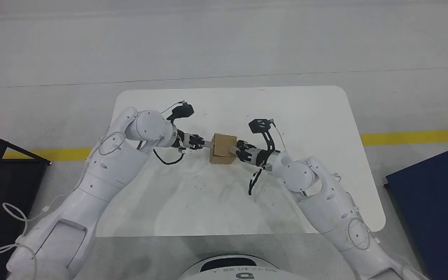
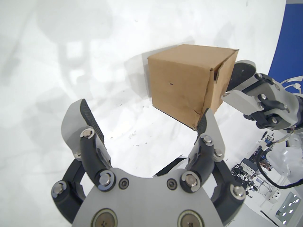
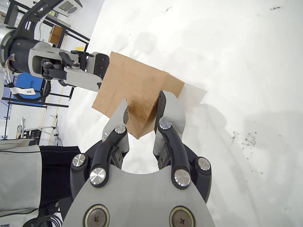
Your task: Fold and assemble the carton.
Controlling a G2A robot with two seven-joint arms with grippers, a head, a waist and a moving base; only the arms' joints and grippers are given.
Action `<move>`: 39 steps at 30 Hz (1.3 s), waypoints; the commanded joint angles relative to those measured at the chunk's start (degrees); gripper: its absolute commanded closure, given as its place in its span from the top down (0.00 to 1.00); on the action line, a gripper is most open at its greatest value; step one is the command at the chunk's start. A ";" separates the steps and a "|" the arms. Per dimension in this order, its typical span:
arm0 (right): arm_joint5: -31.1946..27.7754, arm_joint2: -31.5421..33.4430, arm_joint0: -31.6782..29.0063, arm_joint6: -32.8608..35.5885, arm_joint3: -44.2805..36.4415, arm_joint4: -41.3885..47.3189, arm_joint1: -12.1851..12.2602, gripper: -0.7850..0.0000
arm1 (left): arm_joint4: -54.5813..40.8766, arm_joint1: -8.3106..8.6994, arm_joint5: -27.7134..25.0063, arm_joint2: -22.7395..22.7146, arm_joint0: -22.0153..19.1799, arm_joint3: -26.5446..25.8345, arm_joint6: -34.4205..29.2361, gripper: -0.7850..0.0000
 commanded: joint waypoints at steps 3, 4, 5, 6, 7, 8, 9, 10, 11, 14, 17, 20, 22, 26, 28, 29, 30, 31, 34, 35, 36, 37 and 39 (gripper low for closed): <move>0.60 0.63 -0.67 -0.27 -0.97 -0.57 0.17 0.37 | 0.09 -0.10 0.09 0.35 -0.06 -0.25 -0.01 1.00; 0.79 0.92 -0.98 -0.38 -1.30 -0.75 0.25 0.38 | 0.13 -0.12 0.08 0.44 -0.13 -0.23 -0.11 1.00; 0.91 1.20 -1.32 -0.41 -1.67 -0.84 0.32 0.38 | 0.15 -0.14 0.05 0.50 -0.21 -0.18 -0.19 1.00; 1.08 1.67 -1.71 -0.62 -2.11 -1.01 0.43 0.38 | 0.16 -0.15 0.03 0.52 -0.32 -0.13 -0.29 1.00; 1.19 2.14 -2.15 -0.69 -2.58 -1.11 0.54 0.39 | 0.04 -0.16 -0.04 0.52 -0.40 -0.05 -0.50 1.00; 1.29 2.67 -2.58 -0.76 -3.08 -1.25 0.66 0.39 | 0.02 -0.15 -0.14 0.51 -0.47 0.08 -0.77 1.00; 1.41 3.22 -3.03 -0.90 -3.64 -1.44 0.78 0.39 | -0.10 -0.13 -0.29 0.47 -0.49 0.18 -1.12 1.00; 1.49 3.78 -3.52 -0.98 -4.27 -1.53 0.90 0.38 | -0.11 -0.09 -0.42 0.37 -0.49 0.26 -1.30 1.00; 1.53 4.33 -3.97 -1.01 -4.99 -1.65 1.02 0.38 | -0.14 -0.04 -0.49 0.23 -0.43 0.36 -1.32 1.00; 1.48 5.71 -5.35 -0.75 -7.38 -2.16 1.38 0.35 | -0.71 0.05 -0.76 -0.22 -0.02 0.35 -0.86 1.00; 0.98 6.70 -6.41 -0.97 -9.63 -2.66 1.64 0.00 | -0.46 -0.13 -0.74 0.43 0.03 0.22 -0.21 1.00; 0.54 7.55 -7.36 -1.27 -11.19 -2.89 1.84 0.00 | 0.08 -0.60 -0.54 1.95 -0.54 0.46 0.14 1.00; 0.30 7.85 -7.84 -1.30 -11.76 -3.05 1.94 0.00 | 1.07 -1.00 -0.03 3.37 -1.19 1.11 0.04 1.00; -0.06 8.36 -8.55 -1.46 -12.38 -3.04 2.08 0.00 | 2.64 -1.78 0.61 5.83 -2.45 2.75 -0.34 1.00; -0.28 8.72 -9.00 -1.76 -12.70 -2.94 2.16 0.00 | 2.93 -2.03 0.76 6.36 -2.87 3.45 -0.26 1.00; -0.36 8.99 -9.25 -1.99 -12.96 -2.91 2.20 0.00 | 2.89 -2.13 0.75 6.50 -3.00 3.66 -0.22 1.00; -0.47 9.31 -9.56 -2.24 -13.35 -2.98 2.26 0.00 | 2.83 -2.20 0.71 6.56 -3.12 3.71 -0.17 1.00; -0.64 9.64 -9.91 -2.48 -13.81 -3.01 2.32 0.00 | 2.45 -2.26 0.56 6.46 -3.17 3.56 0.06 1.00; -1.55 10.78 -11.20 -3.26 -16.19 -3.04 2.54 0.00 | -2.04 -2.32 -0.83 4.55 -2.87 2.52 1.39 1.00; -2.31 11.11 -11.66 -3.53 -17.22 -2.56 2.60 0.00 | -3.15 -2.23 -1.17 3.70 -2.73 2.31 1.90 1.00; -3.39 11.31 -12.11 -3.64 -18.17 -1.98 2.66 0.00 | -3.74 -2.09 -1.31 2.98 -2.54 2.16 2.10 1.00; -4.51 11.42 -12.39 -3.68 -18.86 -1.50 2.71 0.00 | -4.12 -1.92 -1.26 2.31 -2.27 1.98 2.11 1.00; -6.81 11.03 -12.41 -3.90 -19.40 -0.74 2.72 0.00 | -5.03 -1.46 -1.00 0.61 -1.45 1.66 2.30 1.00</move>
